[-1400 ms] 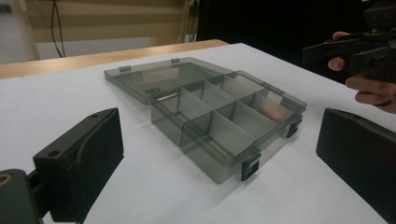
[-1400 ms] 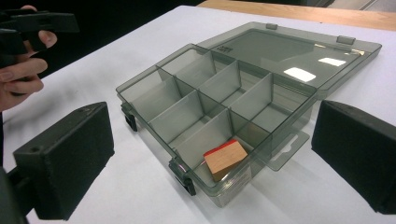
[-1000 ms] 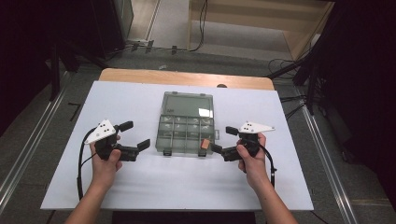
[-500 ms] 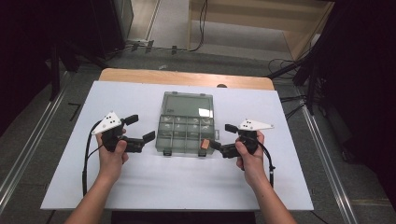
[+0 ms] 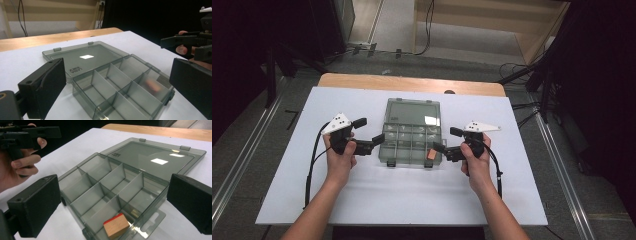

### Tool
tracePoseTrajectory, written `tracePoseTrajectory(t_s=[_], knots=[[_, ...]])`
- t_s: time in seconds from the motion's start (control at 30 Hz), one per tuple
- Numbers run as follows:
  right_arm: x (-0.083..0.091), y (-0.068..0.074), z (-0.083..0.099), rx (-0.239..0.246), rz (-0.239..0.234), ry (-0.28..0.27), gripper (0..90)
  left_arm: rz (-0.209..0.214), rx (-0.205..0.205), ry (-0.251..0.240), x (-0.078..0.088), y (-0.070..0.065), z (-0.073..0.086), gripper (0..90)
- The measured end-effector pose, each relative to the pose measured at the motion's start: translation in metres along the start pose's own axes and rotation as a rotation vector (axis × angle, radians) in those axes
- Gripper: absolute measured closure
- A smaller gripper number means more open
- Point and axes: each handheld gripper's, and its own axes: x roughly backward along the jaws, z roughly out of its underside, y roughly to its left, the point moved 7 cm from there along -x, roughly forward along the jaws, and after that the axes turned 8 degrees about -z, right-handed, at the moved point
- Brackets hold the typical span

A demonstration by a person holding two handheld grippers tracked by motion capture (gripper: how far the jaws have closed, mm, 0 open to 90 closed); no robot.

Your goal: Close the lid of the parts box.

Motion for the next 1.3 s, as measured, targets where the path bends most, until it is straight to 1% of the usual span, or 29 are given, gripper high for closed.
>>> tracePoseTrajectory(t_s=[0.07,0.1,0.27,0.57,0.63,0.83,1.0,1.13,1.27,1.3], knots=[[-0.003,-0.002,-0.002,-0.007,-0.001,0.000,0.0,0.013,0.029,-0.003,-0.004,0.001,-0.002,0.3],[-0.005,-0.004,-0.003,-0.010,0.000,-0.001,0.0,0.015,0.032,0.002,-0.007,0.002,-0.003,0.3],[-0.009,-0.011,-0.009,-0.023,-0.002,-0.002,0.0,-0.004,0.031,0.023,-0.021,0.008,-0.004,0.4],[-0.016,-0.027,-0.015,-0.058,-0.003,-0.014,0.0,-0.020,0.048,0.057,-0.042,0.017,-0.005,0.4],[-0.018,-0.030,-0.016,-0.069,-0.006,-0.016,0.0,-0.024,0.046,0.066,-0.047,0.020,-0.006,0.4],[-0.023,-0.037,-0.020,-0.071,0.005,-0.019,0.0,-0.040,0.052,0.082,-0.056,0.028,-0.011,0.3],[-0.029,-0.043,-0.023,-0.080,0.008,-0.010,0.0,-0.048,0.054,0.100,-0.063,0.036,-0.012,0.3],[-0.030,-0.048,-0.026,-0.103,0.004,-0.017,0.0,-0.048,0.084,0.122,-0.070,0.042,-0.011,0.3],[-0.033,-0.054,-0.029,-0.125,0.010,-0.012,0.0,-0.053,0.098,0.151,-0.078,0.045,-0.010,0.4],[-0.034,-0.056,-0.029,-0.129,0.010,-0.010,0.0,-0.049,0.103,0.158,-0.080,0.045,-0.010,0.4]])
